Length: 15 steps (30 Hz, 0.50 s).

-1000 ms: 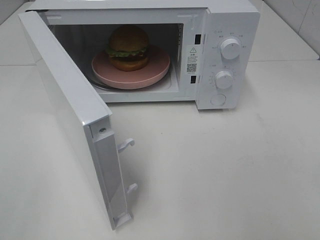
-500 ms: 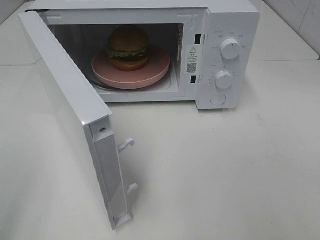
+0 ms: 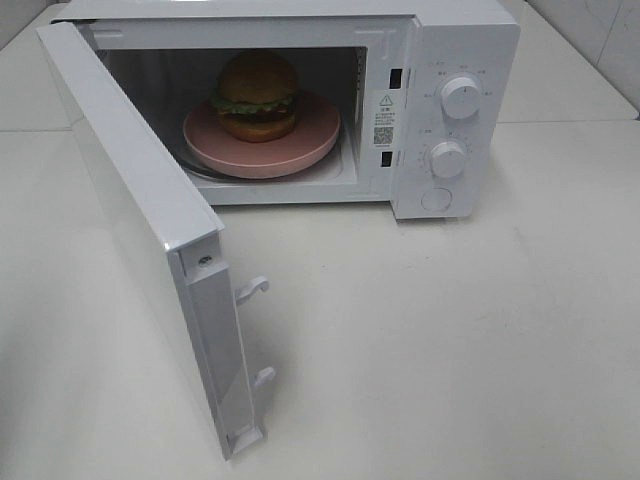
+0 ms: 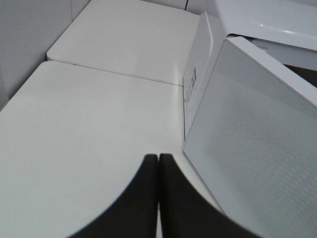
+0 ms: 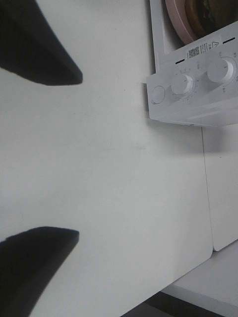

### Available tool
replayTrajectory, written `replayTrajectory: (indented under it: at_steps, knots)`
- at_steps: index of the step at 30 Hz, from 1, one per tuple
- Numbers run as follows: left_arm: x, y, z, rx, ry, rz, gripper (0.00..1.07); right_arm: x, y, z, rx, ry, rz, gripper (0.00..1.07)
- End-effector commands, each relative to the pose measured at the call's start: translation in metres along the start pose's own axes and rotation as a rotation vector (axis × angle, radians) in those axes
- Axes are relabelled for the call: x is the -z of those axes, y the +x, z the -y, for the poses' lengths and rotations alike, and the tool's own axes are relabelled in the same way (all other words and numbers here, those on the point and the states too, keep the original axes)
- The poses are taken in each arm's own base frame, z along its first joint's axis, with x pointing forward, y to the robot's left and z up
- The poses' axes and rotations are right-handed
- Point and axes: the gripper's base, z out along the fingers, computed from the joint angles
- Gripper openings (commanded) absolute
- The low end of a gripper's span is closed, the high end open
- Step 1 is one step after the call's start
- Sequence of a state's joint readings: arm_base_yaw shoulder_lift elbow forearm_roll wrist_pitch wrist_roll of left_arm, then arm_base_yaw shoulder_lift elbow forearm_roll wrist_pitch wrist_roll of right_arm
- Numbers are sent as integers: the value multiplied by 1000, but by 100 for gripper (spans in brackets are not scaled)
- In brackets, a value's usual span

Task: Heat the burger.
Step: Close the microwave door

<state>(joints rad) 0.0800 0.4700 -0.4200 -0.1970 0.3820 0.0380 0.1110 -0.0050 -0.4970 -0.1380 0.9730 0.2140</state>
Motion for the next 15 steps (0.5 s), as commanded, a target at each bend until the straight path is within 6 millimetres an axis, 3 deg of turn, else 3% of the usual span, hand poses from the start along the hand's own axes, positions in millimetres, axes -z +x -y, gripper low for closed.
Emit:
replayTrajectory:
  at_steps: [1,7,15]
  knots:
    - [-18,4,-6,-21,-30,84,0,0,0,0,3,1,10,76]
    - [-36,17,-15,-41,-77,201,0,0,0,0,3,1,10,76]
    - [-55,35,-18,-122,-74,229,0,0,0,0,3,1,10,76]
